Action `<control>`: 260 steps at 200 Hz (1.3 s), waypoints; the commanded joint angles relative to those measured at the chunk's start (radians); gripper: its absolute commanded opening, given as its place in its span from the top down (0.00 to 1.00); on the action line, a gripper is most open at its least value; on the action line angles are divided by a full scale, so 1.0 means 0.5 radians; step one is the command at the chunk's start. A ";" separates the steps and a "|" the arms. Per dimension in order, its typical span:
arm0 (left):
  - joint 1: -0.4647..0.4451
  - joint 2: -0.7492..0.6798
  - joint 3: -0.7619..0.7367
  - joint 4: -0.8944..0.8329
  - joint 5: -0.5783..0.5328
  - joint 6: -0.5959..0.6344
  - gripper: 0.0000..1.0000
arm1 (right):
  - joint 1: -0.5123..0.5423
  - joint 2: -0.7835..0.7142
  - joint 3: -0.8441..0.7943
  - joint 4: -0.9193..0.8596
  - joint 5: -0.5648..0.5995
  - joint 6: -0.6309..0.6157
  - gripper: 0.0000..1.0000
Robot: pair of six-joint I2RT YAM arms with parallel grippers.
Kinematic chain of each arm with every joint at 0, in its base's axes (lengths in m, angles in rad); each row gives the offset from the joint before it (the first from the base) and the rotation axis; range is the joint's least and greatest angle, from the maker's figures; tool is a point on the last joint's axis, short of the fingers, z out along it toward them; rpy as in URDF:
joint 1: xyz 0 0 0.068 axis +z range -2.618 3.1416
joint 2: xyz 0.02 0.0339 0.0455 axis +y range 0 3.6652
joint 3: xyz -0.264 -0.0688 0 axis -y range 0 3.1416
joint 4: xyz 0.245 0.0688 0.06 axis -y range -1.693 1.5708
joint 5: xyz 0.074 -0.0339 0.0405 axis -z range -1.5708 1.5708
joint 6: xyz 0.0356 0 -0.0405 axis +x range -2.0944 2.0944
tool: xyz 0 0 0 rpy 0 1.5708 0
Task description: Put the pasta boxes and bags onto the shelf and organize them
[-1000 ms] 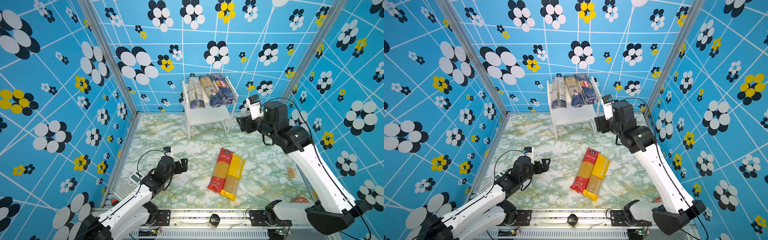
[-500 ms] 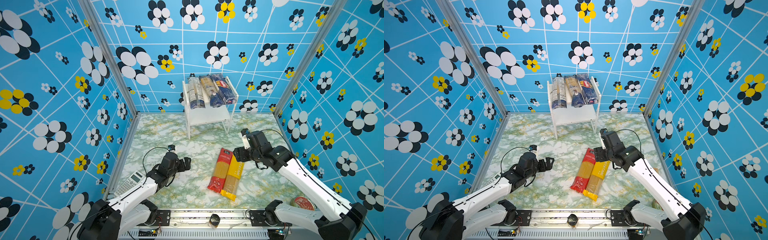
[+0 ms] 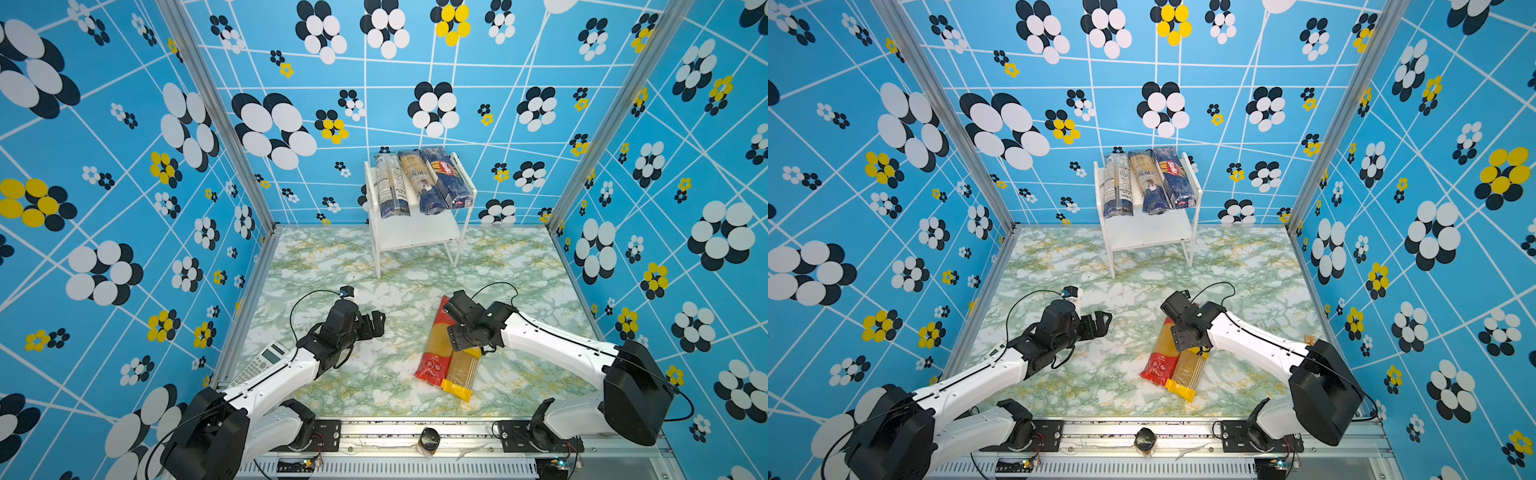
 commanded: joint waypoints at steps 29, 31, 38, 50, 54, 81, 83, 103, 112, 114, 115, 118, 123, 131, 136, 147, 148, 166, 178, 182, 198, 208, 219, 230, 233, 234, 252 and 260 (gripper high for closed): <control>-0.018 0.012 0.056 0.011 0.012 -0.007 0.01 | 0.033 0.188 -0.026 0.040 0.093 0.097 0.21; -0.018 0.010 0.057 0.009 0.013 -0.004 0.01 | 0.033 0.193 -0.026 0.048 0.086 0.096 0.21; -0.018 0.007 0.060 0.000 0.010 0.002 0.01 | 0.033 0.222 -0.022 0.082 0.066 0.096 0.21; -0.018 0.000 0.059 -0.016 0.002 0.003 0.01 | 0.044 0.282 -0.003 0.122 0.072 0.107 0.21; -0.018 0.000 0.060 -0.021 0.002 0.003 0.01 | 0.049 0.302 0.005 0.136 0.077 0.111 0.22; -0.021 -0.016 0.046 -0.034 0.001 0.000 0.01 | 0.084 0.482 0.102 0.208 0.062 0.092 0.22; -0.021 -0.014 0.044 -0.033 0.002 -0.001 0.01 | 0.087 0.498 0.113 0.210 0.060 0.088 0.22; -0.021 -0.022 0.039 -0.041 -0.001 0.001 0.01 | 0.092 0.665 0.247 0.250 0.055 0.062 0.22; -0.021 -0.024 0.039 -0.043 -0.004 0.002 0.01 | 0.092 0.729 0.311 0.282 0.051 0.039 0.22; -0.021 -0.025 0.039 -0.043 -0.004 0.002 0.01 | 0.091 0.742 0.329 0.287 0.051 0.032 0.22; -0.021 -0.024 0.039 -0.046 -0.005 0.002 0.01 | 0.091 0.749 0.338 0.289 0.051 0.030 0.22; -0.021 -0.026 0.038 -0.046 -0.002 0.005 0.01 | 0.091 0.772 0.364 0.294 0.050 0.022 0.22; -0.022 -0.031 0.039 -0.047 -0.003 0.003 0.01 | 0.091 0.805 0.407 0.303 0.046 0.007 0.22; -0.020 -0.034 0.037 -0.049 -0.003 0.005 0.01 | 0.091 0.860 0.484 0.323 0.024 -0.023 0.22; -0.024 -0.039 0.039 -0.050 -0.007 0.005 0.01 | 0.092 0.892 0.533 0.326 0.014 -0.035 0.22; -0.024 -0.044 0.036 -0.054 -0.009 0.008 0.01 | 0.091 0.960 0.636 0.345 -0.005 -0.068 0.22; -0.024 -0.042 0.036 -0.054 -0.007 0.007 0.01 | 0.091 0.964 0.644 0.345 -0.006 -0.072 0.22; -0.024 -0.053 0.030 -0.061 -0.012 0.005 0.01 | 0.092 1.021 0.802 0.272 0.017 -0.114 0.22; -0.024 -0.057 0.033 -0.066 -0.009 0.008 0.01 | 0.091 0.968 0.818 0.216 0.044 -0.134 0.22; -0.024 -0.058 0.033 -0.068 -0.009 0.010 0.01 | 0.091 0.929 0.803 0.203 0.055 -0.137 0.22; -0.024 -0.056 0.024 -0.052 -0.017 0.011 0.01 | 0.092 0.734 0.690 0.128 0.074 -0.141 0.22; -0.024 -0.041 0.014 -0.031 -0.021 0.008 0.01 | 0.090 0.596 0.602 0.061 0.081 -0.123 0.22; -0.025 -0.019 0.014 -0.002 -0.012 0.015 0.01 | 0.090 0.438 0.499 -0.016 0.074 -0.085 0.21; -0.027 0.012 0.017 0.044 0.013 0.018 0.01 | 0.092 0.293 0.393 -0.098 0.052 -0.030 0.21; -0.027 0.021 0.015 0.057 0.022 0.018 0.01 | 0.092 0.256 0.369 -0.125 0.052 -0.008 0.21; -0.027 0.024 0.015 0.063 0.024 0.016 0.01 | 0.092 0.243 0.358 -0.131 0.052 -0.001 0.21; -0.034 0.079 0.019 0.143 0.062 0.012 0.01 | 0.092 0.050 0.199 -0.282 0.057 0.141 0.21; -0.038 0.102 0.022 0.172 0.078 0.011 0.01 | 0.092 -0.021 0.137 -0.352 0.061 0.210 0.21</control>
